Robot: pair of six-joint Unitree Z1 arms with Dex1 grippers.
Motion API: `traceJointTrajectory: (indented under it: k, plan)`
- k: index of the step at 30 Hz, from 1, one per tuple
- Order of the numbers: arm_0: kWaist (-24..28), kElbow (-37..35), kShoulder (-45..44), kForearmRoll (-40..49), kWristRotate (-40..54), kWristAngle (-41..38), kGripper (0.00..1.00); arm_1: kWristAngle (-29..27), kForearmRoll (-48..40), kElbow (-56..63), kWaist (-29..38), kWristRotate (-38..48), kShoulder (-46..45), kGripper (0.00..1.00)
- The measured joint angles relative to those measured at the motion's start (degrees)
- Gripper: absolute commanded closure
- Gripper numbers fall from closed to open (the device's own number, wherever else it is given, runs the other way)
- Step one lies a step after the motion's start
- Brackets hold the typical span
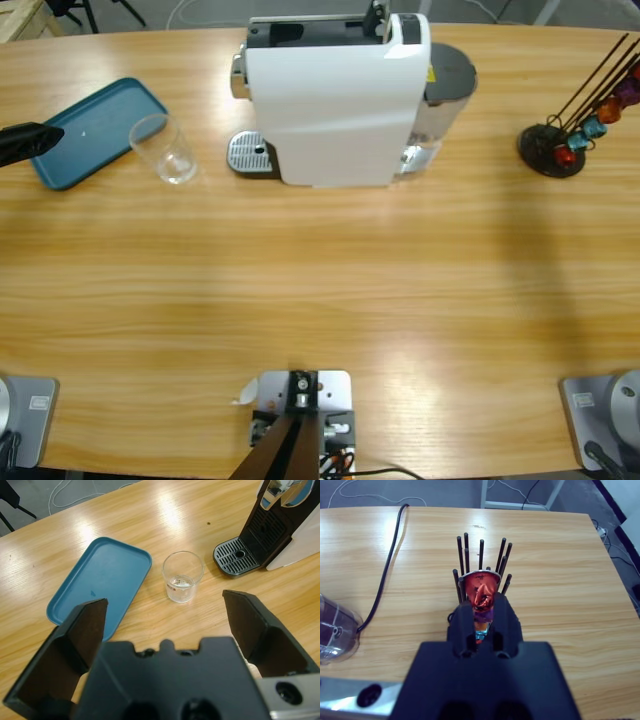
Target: Pour coffee
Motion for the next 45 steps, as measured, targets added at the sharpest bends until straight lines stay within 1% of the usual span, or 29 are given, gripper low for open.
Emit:
traceJointTrajectory:
  k: [9,18,21,24,26,28,31,33,34,36,38,41,45]
  plan:
    - [0.0,0.0,0.18,0.0,0.0,0.0,0.009,-0.09,0.62,-1.77,-0.01,0.0,-0.77,1.0]
    - [0.0,0.0,0.18,0.0,0.0,0.0,0.009,-0.02,6.88,-11.17,-0.01,-1.2,-3.37,1.0]
    - [0.0,0.0,0.18,0.0,0.0,0.0,0.009,1.76,9.54,-11.29,-0.01,-3.98,-6.06,1.0]
    - [0.0,0.0,0.18,0.0,0.0,0.0,0.009,6.28,14.63,-11.56,0.26,-6.65,-10.7,1.0]
    - [0.0,0.0,0.18,0.0,0.0,0.0,0.009,11.32,18.95,-12.78,2.42,-8.52,-14.77,1.0]
    - [0.0,0.0,0.18,0.0,0.0,0.0,0.009,18.51,21.88,-14.0,5.31,-9.62,-19.29,1.0]
    - [-0.01,-0.01,0.18,0.0,-0.01,0.0,0.004,29.74,23.21,-14.17,9.08,-9.95,-23.61,1.0]
    - [-0.01,0.0,0.18,0.0,-0.06,0.0,0.004,35.43,22.65,-14.18,11.74,-9.26,-24.21,1.0]
    - [-0.01,-0.01,0.18,0.0,-0.07,0.0,0.004,37.2,21.58,-14.18,12.94,-8.39,-24.1,1.0]
    - [-0.01,0.0,0.18,0.0,-0.07,0.0,0.004,39.42,18.32,-14.19,15.27,-6.73,-23.07,1.0]
    - [-0.01,0.0,0.18,0.0,-0.13,0.0,0.004,40.99,14.2,-14.28,17.21,-5.49,-19.82,1.0]
    - [-0.01,0.0,0.18,0.0,-0.14,0.0,0.004,42.34,9.82,-16.97,19.97,-5.01,-12.25,1.0]
    - [-0.01,0.0,0.18,0.0,-0.14,0.0,0.004,43.96,7.87,-23.65,23.16,-5.02,-0.01,1.0]
